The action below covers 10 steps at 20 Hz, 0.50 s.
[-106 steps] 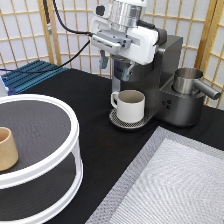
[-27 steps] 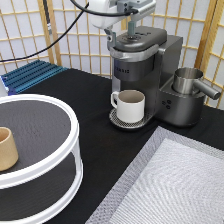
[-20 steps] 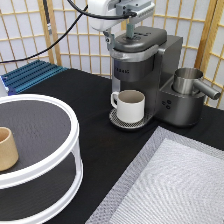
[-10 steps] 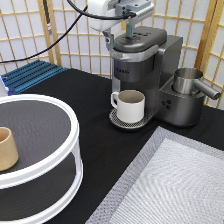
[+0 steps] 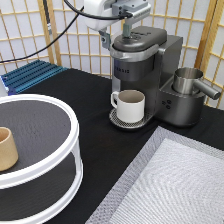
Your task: Make coffee
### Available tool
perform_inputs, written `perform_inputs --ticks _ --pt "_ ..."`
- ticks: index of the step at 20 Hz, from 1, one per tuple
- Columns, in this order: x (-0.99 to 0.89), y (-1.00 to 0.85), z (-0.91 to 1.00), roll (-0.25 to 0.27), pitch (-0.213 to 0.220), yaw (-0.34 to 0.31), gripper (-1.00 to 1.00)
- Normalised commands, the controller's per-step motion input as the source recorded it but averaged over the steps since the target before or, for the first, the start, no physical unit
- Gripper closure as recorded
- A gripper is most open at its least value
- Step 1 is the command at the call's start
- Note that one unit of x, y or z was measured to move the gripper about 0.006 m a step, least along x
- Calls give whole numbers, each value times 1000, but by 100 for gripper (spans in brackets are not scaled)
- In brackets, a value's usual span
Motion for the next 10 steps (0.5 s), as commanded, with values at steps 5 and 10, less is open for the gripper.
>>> perform_inputs --ticks 5,10 --pt "-281 -889 343 159 41 0 -100" --pt "-123 -991 -175 123 -31 0 -100"
